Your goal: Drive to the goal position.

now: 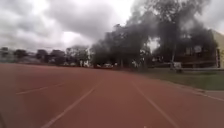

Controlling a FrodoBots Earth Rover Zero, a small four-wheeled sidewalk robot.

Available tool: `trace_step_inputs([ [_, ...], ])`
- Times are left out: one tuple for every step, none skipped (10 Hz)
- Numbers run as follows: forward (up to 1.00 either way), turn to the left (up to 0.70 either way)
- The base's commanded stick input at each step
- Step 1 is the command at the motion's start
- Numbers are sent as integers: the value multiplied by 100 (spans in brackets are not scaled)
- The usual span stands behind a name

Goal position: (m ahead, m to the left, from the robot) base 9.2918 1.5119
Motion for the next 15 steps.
trace_step_inputs([
  [70, 0],
  [70, 0],
  [70, 0],
  [70, 0],
  [70, 0],
  [70, 0],
  [70, 0],
  [70, 0],
  [70, 0],
  [70, 0],
  [70, 0],
  [70, 0],
  [70, 0],
  [70, 0],
  [70, 0],
])
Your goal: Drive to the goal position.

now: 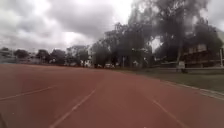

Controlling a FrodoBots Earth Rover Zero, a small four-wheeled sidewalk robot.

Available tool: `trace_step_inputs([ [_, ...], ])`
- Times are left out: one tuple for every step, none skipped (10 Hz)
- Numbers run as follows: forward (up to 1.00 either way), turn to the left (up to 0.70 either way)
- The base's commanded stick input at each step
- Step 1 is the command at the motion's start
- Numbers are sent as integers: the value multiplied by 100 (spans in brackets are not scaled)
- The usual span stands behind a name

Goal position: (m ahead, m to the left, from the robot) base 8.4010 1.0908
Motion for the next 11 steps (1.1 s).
trace_step_inputs([
  [70, 0],
  [70, 0],
  [70, 0],
  [70, 0],
  [70, 0],
  [70, 0],
  [70, 0],
  [70, 0],
  [70, 0],
  [70, 0],
  [70, 0],
])
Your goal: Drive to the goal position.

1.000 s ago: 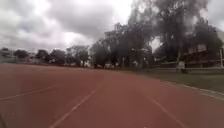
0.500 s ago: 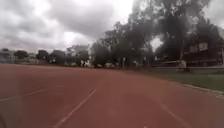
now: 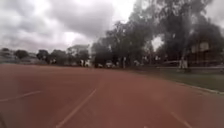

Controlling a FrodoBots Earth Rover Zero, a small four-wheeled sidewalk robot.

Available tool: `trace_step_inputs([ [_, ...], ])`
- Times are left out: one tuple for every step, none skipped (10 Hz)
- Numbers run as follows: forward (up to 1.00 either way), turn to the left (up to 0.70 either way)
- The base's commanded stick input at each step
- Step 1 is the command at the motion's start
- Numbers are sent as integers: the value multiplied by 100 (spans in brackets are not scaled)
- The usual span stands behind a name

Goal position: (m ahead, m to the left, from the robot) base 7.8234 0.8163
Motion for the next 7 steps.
trace_step_inputs([
  [70, 0],
  [70, 0],
  [70, 0],
  [70, 0],
  [70, 0],
  [70, 0],
  [70, 0],
])
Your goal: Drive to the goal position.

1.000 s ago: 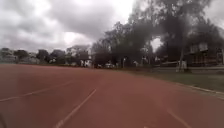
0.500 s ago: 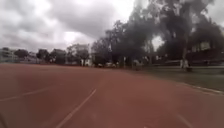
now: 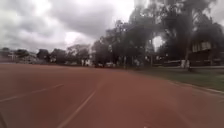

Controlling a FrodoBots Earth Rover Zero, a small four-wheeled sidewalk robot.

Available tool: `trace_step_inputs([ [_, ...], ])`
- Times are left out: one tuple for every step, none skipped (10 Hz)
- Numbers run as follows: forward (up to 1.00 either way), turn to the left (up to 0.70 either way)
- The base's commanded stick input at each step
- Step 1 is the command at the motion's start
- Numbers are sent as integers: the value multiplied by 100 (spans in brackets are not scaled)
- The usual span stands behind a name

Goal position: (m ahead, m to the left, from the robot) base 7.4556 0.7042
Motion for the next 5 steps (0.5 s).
trace_step_inputs([
  [70, 0],
  [70, 0],
  [70, 0],
  [70, 0],
  [70, -35],
])
